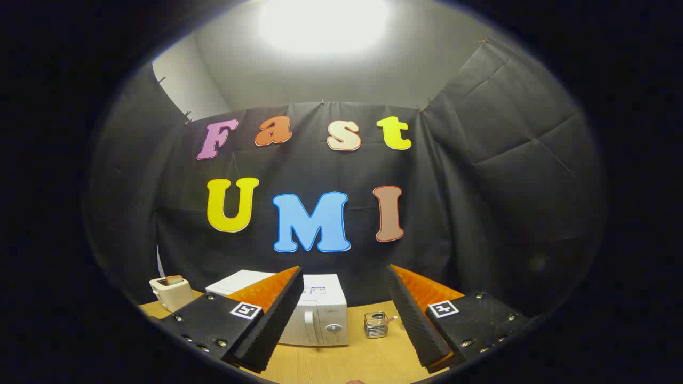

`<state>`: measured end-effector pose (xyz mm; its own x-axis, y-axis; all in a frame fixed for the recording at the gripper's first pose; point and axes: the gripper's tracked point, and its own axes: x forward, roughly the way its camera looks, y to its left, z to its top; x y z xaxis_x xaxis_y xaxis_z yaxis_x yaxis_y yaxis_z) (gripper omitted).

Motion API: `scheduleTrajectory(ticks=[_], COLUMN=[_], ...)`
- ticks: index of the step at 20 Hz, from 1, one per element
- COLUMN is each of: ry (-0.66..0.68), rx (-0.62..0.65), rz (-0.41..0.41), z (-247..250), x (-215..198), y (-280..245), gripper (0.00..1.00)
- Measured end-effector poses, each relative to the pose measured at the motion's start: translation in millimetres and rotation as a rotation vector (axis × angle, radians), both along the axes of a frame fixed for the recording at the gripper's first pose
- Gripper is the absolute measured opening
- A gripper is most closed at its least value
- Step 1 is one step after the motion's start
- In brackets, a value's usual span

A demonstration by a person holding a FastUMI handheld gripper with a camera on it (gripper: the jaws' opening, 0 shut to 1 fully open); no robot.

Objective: Open the microwave, put the food inside, and close the microwave door.

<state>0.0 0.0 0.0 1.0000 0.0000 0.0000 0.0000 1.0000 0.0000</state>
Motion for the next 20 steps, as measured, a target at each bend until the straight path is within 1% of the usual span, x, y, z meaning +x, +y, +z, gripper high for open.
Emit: scheduleTrajectory(ticks=[9,20], ry=[-0.001,0.009], rx=[-0.012,0.0], rz=[0.01,0.039], z=[-4,-14], x=[1,22], y=[4,21], gripper=[0.98,0.98])
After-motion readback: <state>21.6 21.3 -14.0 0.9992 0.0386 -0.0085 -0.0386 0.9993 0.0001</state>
